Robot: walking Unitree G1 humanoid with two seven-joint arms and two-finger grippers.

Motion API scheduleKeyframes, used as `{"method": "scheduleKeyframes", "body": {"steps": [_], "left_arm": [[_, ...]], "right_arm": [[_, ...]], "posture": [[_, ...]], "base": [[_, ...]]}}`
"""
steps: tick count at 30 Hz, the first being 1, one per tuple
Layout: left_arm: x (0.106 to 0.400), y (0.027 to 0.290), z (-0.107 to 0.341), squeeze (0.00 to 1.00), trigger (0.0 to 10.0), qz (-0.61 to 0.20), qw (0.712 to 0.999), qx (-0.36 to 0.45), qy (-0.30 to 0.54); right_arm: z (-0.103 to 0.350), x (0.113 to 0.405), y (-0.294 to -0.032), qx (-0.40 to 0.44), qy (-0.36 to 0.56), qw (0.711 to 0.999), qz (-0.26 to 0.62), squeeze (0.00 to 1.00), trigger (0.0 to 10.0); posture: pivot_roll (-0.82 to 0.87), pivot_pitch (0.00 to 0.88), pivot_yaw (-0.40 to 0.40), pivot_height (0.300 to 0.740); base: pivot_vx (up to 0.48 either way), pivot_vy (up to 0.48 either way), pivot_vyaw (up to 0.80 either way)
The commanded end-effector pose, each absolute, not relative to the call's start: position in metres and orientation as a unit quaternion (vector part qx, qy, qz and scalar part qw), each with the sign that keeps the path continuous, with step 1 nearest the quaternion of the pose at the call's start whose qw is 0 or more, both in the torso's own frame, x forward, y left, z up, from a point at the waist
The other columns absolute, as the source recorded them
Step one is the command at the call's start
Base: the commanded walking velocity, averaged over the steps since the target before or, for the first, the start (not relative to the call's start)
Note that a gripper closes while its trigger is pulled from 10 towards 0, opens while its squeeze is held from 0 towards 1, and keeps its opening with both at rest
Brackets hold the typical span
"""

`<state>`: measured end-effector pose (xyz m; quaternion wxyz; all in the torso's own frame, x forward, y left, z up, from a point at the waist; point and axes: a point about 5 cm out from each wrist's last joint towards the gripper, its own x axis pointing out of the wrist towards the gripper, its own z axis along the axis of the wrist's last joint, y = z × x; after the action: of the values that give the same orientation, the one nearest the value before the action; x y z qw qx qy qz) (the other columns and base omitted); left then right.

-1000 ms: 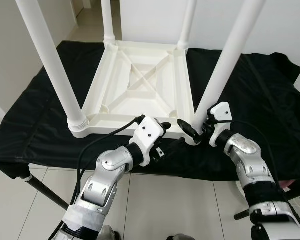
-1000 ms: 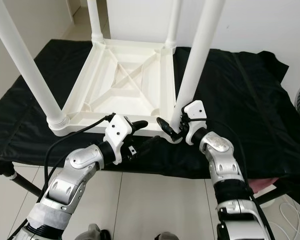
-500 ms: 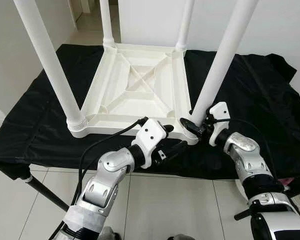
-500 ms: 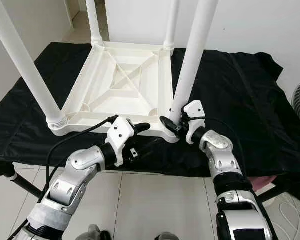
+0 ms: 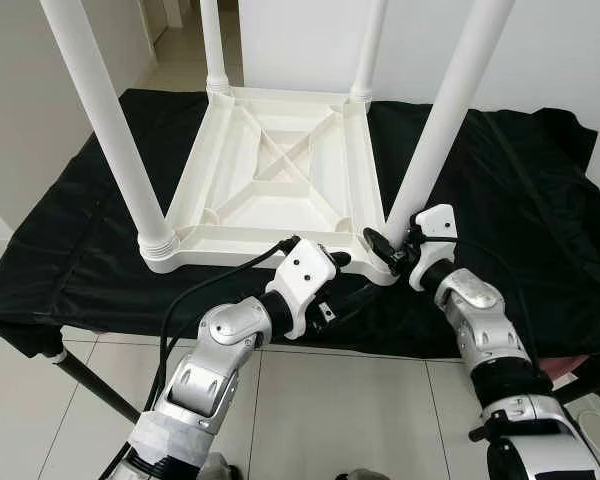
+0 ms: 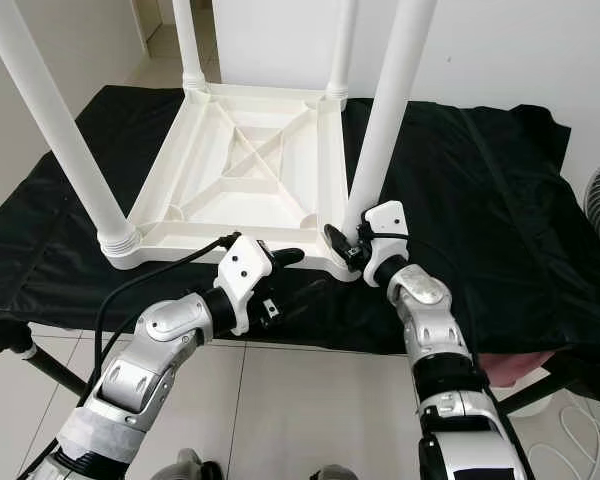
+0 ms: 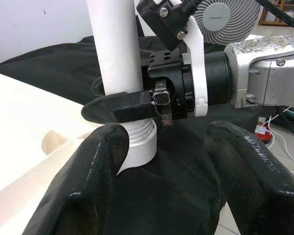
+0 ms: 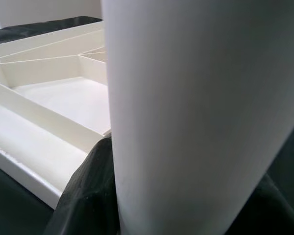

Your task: Building children table

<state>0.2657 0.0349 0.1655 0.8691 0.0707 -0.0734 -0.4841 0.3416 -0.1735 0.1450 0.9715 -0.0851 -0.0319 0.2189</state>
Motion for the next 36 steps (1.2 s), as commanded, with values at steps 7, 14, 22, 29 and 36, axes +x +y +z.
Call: {"method": "scheduleKeyframes", "body": {"steps": [7,14,22,29,36], "left_arm": [[0.266,0.035,0.161,0.0,10.0,-0.468,0.879,0.069,-0.066],[0.263,0.033,0.158,0.0,10.0,-0.47,0.878,0.067,-0.063],[0.262,0.031,0.157,0.0,10.0,-0.472,0.877,0.063,-0.062],[0.263,0.03,0.156,0.0,10.0,-0.472,0.877,0.063,-0.062],[0.264,0.031,0.156,0.0,10.0,-0.469,0.879,0.065,-0.063]], "right_arm": [[0.141,0.33,-0.173,-0.076,-0.023,0.995,0.056,0.0,10.0],[0.13,0.318,-0.159,-0.053,-0.004,0.997,-0.056,0.0,10.0],[0.139,0.31,-0.142,-0.036,-0.025,0.997,-0.067,0.0,10.0],[0.148,0.313,-0.144,0.0,-0.045,0.999,-0.019,1.0,10.0],[0.155,0.318,-0.146,0.006,-0.052,0.997,0.061,1.0,10.0]], "posture": [[-0.09,0.025,0.013,0.74],[-0.09,0.028,0.005,0.74],[-0.1,0.027,0.0,0.74],[-0.1,0.023,-0.01,0.74],[-0.1,0.018,-0.014,0.74]], "base": [[0.0,0.0,0.0],[0.0,0.0,0.0],[0.0,0.0,0.0],[0.0,0.0,0.0],[0.0,0.0,0.0]]}}
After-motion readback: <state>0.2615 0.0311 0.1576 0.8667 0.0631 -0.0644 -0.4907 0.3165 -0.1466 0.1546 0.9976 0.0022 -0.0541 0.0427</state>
